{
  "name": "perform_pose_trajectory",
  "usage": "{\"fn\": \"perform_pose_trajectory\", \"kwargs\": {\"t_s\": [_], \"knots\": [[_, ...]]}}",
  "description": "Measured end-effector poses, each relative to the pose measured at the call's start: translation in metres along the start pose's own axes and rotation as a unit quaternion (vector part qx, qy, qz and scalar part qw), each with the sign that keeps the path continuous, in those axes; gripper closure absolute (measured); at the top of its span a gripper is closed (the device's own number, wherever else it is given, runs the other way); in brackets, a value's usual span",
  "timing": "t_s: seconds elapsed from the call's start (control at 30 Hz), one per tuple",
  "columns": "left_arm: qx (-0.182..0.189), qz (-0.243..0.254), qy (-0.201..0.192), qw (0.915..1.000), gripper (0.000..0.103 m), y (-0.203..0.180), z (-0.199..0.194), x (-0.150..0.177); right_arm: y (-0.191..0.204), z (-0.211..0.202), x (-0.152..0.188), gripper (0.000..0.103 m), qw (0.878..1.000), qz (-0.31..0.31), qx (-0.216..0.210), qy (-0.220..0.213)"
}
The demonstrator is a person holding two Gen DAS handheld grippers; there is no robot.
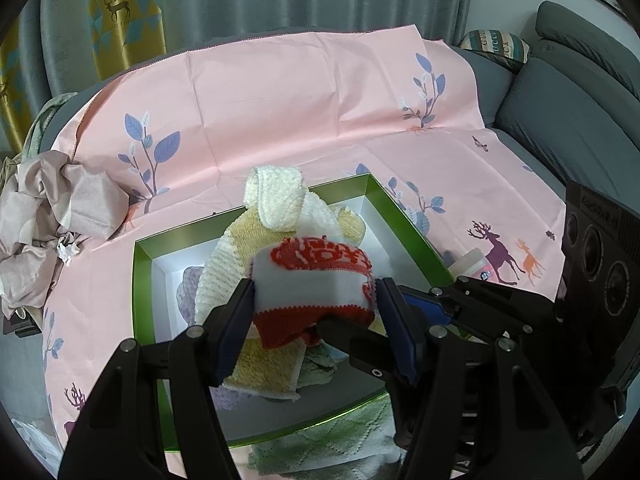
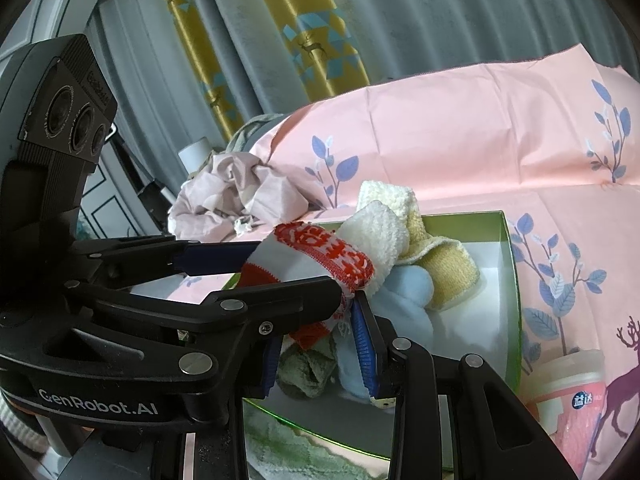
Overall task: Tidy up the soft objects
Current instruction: 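Lower the knit sock into the box and open the right gripper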
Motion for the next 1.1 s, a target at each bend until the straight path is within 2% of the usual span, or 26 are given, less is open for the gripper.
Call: {"fn": "perform_pose_trajectory", "kwargs": {"t_s": [0.63,1.1], "knots": [[0.0,-0.006,0.014,0.9999,0.042,0.007,0.009,-0.003,-0.001,0.009,-0.002,0.068,1.0,-0.004,0.003,0.015],[-0.009,-0.01,0.029,0.9995,0.038,0.009,0.014,0.0,0.0,0.01,0.003,0.068,0.999,-0.002,0.009,0.03]]}}
Point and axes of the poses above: each gripper's, at about its wrist camera, not at the fingertips, and z roughly the way its jaws point, y to its left, x to its underside, the point moved 3 cm from there along z, roughly the way its jaws point, and after that the axes turned 14 degrees about y, right-handed, at the moved point
